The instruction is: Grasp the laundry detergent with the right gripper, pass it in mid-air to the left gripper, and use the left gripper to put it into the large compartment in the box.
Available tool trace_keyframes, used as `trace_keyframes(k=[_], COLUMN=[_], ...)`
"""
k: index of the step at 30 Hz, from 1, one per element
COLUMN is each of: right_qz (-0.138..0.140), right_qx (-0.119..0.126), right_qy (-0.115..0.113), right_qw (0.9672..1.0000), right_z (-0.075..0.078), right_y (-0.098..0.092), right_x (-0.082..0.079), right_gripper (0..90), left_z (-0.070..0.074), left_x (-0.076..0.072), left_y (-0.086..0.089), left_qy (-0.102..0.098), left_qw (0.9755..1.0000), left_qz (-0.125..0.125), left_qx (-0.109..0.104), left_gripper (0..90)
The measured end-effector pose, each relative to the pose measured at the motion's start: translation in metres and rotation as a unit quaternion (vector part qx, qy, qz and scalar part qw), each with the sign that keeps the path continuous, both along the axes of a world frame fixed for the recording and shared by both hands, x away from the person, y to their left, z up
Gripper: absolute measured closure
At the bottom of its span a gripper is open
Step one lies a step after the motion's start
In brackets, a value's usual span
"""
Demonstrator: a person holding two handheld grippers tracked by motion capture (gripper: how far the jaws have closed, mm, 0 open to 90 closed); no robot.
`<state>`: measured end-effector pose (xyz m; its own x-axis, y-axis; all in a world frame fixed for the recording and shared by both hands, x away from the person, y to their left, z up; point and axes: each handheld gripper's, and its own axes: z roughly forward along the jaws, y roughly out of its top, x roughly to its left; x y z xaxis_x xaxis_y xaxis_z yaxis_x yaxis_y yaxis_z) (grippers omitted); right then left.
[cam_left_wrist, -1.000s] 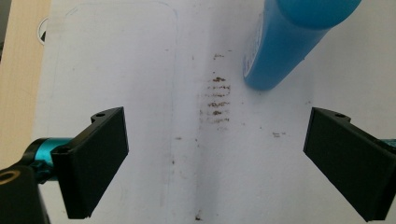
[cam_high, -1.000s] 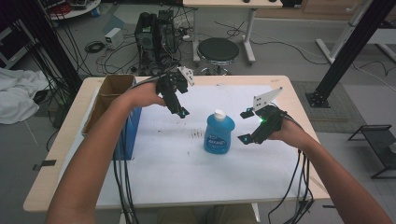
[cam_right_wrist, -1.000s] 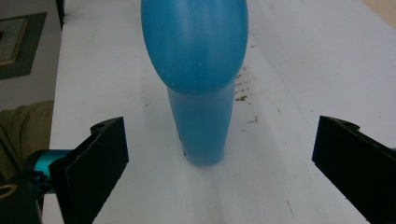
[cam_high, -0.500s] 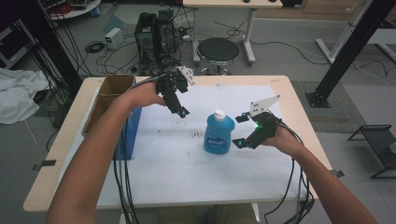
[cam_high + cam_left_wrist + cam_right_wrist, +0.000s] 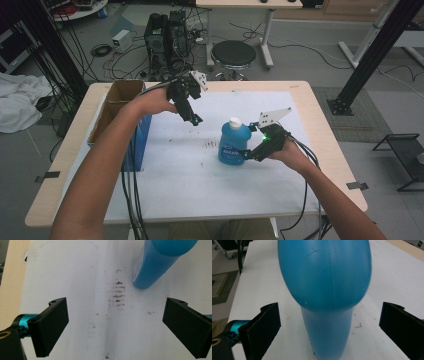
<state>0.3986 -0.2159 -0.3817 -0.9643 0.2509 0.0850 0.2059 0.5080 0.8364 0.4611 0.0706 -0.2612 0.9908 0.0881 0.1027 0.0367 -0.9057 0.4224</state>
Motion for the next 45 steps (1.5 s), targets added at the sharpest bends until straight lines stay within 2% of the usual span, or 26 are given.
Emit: trace_keyframes(k=[4, 5, 9, 11, 16, 17, 19, 20, 24, 25, 27, 31, 36, 37, 39, 40, 43, 44, 45], right_qz=[-0.003, -0.009, -0.009, -0.011, -0.008, -0.011, -0.003, -0.001, -0.002, -0.002, -0.003, 0.002, 0.002, 0.007, 0.002, 0.003, 0.005, 0.008, 0.008], right_qx=[0.001, 0.006, 0.018, 0.017, 0.036, 0.039, 0.050, 0.055, 0.053, 0.053, 0.052, 0.061, 0.065, 0.068, 0.063, 0.063, 0.064, 0.067, 0.063], right_qy=[0.002, -0.002, -0.003, -0.001, -0.014, -0.009, -0.006, -0.005, 0.007, 0.007, 0.001, -0.001, -0.002, -0.012, -0.003, -0.004, -0.010, -0.006, -0.008], right_qw=[1.0000, 0.9999, 0.9998, 0.9998, 0.9992, 0.9991, 0.9987, 0.9985, 0.9986, 0.9986, 0.9986, 0.9982, 0.9979, 0.9976, 0.9980, 0.9980, 0.9979, 0.9977, 0.9980], right_z=[-0.003, -0.005, -0.008, -0.009, -0.014, -0.015, -0.016, -0.017, -0.021, -0.021, -0.021, -0.022, -0.022, -0.023, -0.022, -0.022, -0.022, -0.022, -0.022], right_y=[0.004, 0.006, 0.008, 0.010, 0.013, 0.014, 0.013, 0.013, 0.015, 0.015, 0.015, 0.014, 0.015, 0.015, 0.014, 0.014, 0.014, 0.014, 0.014], right_x=[-0.001, 0.000, 0.001, 0.000, 0.003, 0.002, 0.002, 0.002, 0.003, 0.003, 0.003, 0.003, 0.003, 0.005, 0.003, 0.003, 0.004, 0.003, 0.003], right_gripper=[2.6, 2.6, 2.7, 3.1, 5.0, 6.6, 16.7, 16.6, 16.6, 16.6, 16.7, 23.6, 23.6, 23.7, 25.1, 25.7, 28.0, 28.9, 31.6], left_z=[-0.001, -0.001, 0.000, -0.001, -0.001, 0.000, -0.001, -0.001, 0.000, 0.001, 0.000, 0.000, 0.000, 0.000, 0.000, -0.001, 0.000, -0.002, -0.002], left_x=[-0.001, 0.000, 0.000, 0.000, 0.000, 0.000, 0.000, 0.000, 0.000, 0.000, 0.000, 0.000, 0.000, 0.000, 0.001, 0.000, 0.000, -0.001, -0.001], left_y=[0.000, 0.000, 0.001, 0.001, 0.001, 0.001, 0.001, 0.001, 0.002, 0.002, 0.003, 0.004, 0.004, 0.004, 0.004, 0.003, 0.002, 0.001, 0.001], left_qy=[0.004, -0.001, -0.002, -0.002, -0.003, -0.005, -0.003, -0.003, -0.003, -0.003, -0.004, -0.005, -0.007, -0.006, -0.004, 0.000, -0.001, 0.000, -0.001], left_qw=[1.0000, 1.0000, 1.0000, 1.0000, 1.0000, 1.0000, 1.0000, 1.0000, 1.0000, 1.0000, 1.0000, 1.0000, 1.0000, 1.0000, 1.0000, 0.9999, 1.0000, 0.9999, 0.9999], left_qz=[0.004, 0.001, 0.001, 0.003, 0.004, 0.002, 0.005, 0.005, 0.005, 0.003, 0.008, 0.005, 0.005, 0.006, 0.002, 0.010, 0.005, 0.014, 0.012], left_qx=[0.001, 0.001, 0.001, 0.000, 0.000, 0.000, -0.001, -0.001, -0.001, 0.007, -0.002, 0.002, 0.001, 0.001, 0.006, -0.003, 0.004, -0.009, -0.007], left_gripper=[6.6, 6.6, 6.6, 6.6, 6.6, 6.6, 6.6, 6.6, 6.6, 6.6, 6.6, 6.6, 6.6, 6.6, 6.6, 6.6, 6.6, 6.6, 6.6])
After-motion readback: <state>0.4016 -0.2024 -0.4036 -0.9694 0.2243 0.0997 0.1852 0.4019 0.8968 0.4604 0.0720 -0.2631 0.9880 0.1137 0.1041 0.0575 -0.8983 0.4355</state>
